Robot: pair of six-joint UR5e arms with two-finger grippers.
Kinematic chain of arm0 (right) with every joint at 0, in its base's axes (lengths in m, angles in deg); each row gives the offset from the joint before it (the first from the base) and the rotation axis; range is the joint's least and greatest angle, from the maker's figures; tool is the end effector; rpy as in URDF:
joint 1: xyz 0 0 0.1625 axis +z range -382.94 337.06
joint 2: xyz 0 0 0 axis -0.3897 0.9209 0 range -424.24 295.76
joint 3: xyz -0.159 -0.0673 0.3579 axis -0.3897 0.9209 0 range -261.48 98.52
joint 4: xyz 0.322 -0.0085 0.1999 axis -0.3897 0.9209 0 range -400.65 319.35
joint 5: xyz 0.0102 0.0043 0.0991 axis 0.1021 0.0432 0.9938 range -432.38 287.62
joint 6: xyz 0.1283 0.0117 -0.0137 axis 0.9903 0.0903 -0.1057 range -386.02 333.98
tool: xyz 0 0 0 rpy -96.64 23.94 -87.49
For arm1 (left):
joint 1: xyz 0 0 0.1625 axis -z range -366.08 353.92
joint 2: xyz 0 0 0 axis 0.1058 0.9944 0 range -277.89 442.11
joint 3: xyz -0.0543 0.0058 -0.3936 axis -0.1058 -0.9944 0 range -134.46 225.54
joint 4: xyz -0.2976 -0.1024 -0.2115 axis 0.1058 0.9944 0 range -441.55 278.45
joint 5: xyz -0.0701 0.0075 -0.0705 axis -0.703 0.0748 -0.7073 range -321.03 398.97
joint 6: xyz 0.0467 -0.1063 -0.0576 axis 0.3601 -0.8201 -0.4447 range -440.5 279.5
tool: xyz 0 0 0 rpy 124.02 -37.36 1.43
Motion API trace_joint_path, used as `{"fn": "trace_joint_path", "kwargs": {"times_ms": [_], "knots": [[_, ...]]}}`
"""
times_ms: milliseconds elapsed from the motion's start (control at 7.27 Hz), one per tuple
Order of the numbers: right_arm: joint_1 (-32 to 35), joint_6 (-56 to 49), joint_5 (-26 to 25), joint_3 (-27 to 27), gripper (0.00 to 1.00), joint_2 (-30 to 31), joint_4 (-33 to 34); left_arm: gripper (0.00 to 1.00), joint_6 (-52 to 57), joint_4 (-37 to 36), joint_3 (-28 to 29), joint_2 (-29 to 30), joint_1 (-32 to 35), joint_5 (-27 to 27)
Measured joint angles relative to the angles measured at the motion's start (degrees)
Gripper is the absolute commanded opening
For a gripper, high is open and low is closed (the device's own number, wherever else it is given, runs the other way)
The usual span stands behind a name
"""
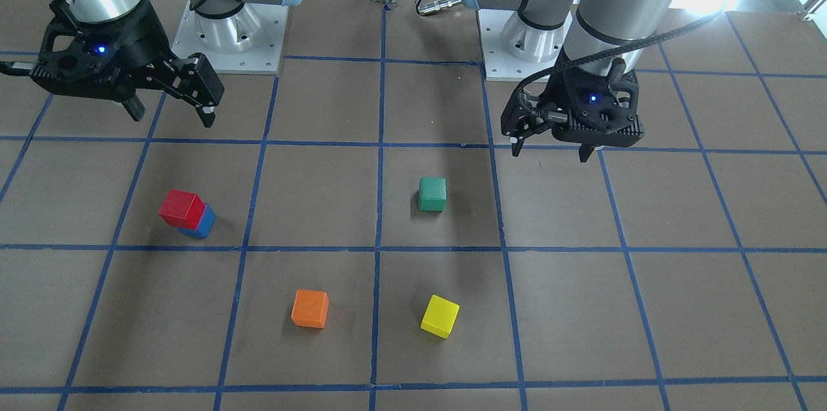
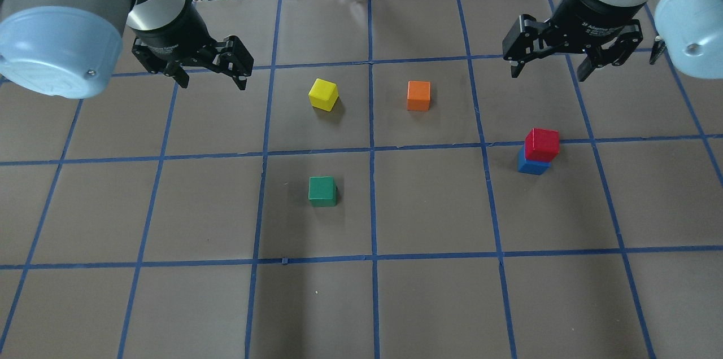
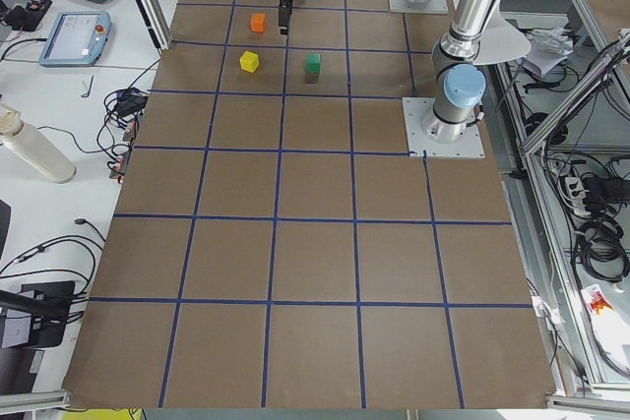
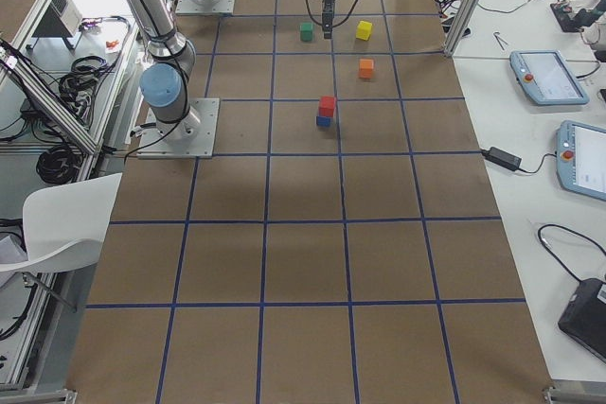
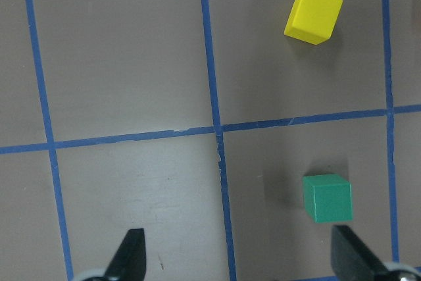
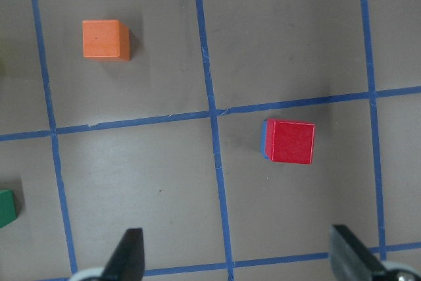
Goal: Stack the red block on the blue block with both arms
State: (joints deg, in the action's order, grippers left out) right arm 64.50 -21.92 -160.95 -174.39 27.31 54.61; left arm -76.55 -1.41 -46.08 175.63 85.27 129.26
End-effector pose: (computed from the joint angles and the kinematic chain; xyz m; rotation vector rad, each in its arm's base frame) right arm 0.1162 -0.4579 0.4288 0.1796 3.1088 -0.1053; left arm -0.1440 -0.4847 0.4063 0.1443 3.1288 -0.1287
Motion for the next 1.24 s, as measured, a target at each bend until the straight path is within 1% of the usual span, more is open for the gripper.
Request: {"fn": "trace_joint_path", "kwargs": {"times_ms": [275, 1239], "knots": [[0.38, 1.56, 0.05, -0.01, 1.00, -0.43, -0.17, 1.00, 0.00, 0.15, 1.26, 0.35, 0.05, 0.01], [0.46, 1.88, 0.25, -0.78, 1.00, -0.47, 0.14, 1.00, 0.00, 0.68, 2.62, 0.53, -0.10, 0.05]]}}
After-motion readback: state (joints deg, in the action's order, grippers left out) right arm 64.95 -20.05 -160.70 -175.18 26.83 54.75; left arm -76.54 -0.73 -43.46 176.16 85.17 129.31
